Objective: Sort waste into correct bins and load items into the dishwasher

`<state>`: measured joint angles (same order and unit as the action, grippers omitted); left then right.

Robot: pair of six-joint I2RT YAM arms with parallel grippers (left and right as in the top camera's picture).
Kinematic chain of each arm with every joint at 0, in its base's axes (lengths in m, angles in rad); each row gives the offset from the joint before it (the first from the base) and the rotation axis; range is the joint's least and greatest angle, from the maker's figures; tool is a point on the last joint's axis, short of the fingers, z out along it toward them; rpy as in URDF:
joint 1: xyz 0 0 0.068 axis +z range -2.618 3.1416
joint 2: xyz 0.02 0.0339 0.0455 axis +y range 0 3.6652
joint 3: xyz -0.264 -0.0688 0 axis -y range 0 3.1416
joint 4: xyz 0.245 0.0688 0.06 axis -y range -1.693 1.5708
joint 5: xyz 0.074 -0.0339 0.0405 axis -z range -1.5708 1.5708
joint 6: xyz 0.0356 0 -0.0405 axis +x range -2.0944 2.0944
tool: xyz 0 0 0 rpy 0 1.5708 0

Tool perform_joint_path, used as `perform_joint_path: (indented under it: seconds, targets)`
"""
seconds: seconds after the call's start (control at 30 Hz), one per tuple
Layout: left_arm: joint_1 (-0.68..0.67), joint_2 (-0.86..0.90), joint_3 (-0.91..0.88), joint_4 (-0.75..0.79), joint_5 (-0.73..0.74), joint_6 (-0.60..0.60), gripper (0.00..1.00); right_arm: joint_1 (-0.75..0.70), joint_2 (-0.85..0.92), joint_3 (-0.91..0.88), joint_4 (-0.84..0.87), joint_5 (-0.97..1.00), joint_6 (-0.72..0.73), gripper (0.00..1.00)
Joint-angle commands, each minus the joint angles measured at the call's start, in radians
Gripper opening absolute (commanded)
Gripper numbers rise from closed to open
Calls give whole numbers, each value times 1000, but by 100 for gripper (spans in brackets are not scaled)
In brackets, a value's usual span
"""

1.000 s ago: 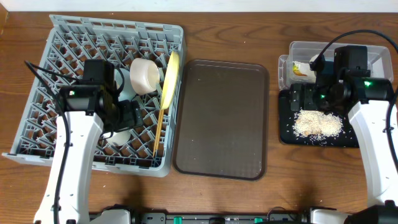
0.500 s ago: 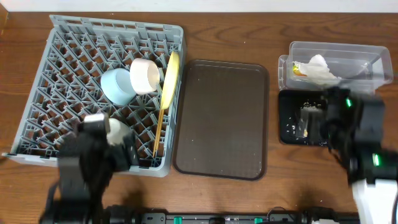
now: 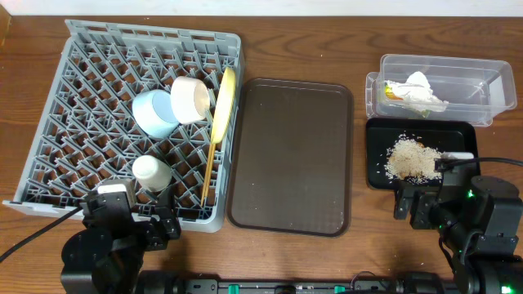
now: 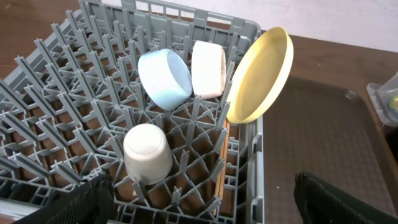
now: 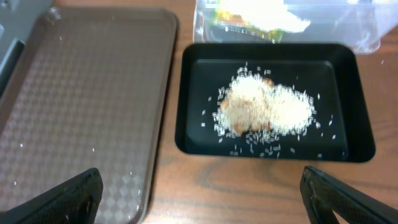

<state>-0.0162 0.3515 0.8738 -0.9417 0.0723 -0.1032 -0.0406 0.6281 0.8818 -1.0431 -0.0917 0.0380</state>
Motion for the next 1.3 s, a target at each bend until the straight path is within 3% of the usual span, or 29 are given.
perform_joint_path:
  seconds: [0.0, 0.3, 0.43, 0.57, 0.6, 0.97, 1.27]
  targets:
    - [-3, -2, -8, 1, 6, 13, 93, 6, 0, -9, -16, 13, 6, 99]
    - [-3, -2, -8, 1, 6, 13, 93, 6, 0, -9, -34, 17, 6, 99]
    - [-3, -2, -8, 1, 6, 13, 94, 18, -38, -27, 34, 13, 6, 99]
    - [-3, -2, -8, 1, 6, 13, 94, 22, -142, -110, 204, 12, -13, 99]
    - [-3, -2, -8, 1, 6, 13, 99, 22, -186, -151, 267, 12, -13, 99]
    - [-3, -2, -8, 1, 6, 13, 99, 40, -533, -598, 829, -18, -12, 99]
    - [-3, -2, -8, 1, 6, 13, 98, 55, -623, -814, 1061, -12, -18, 99]
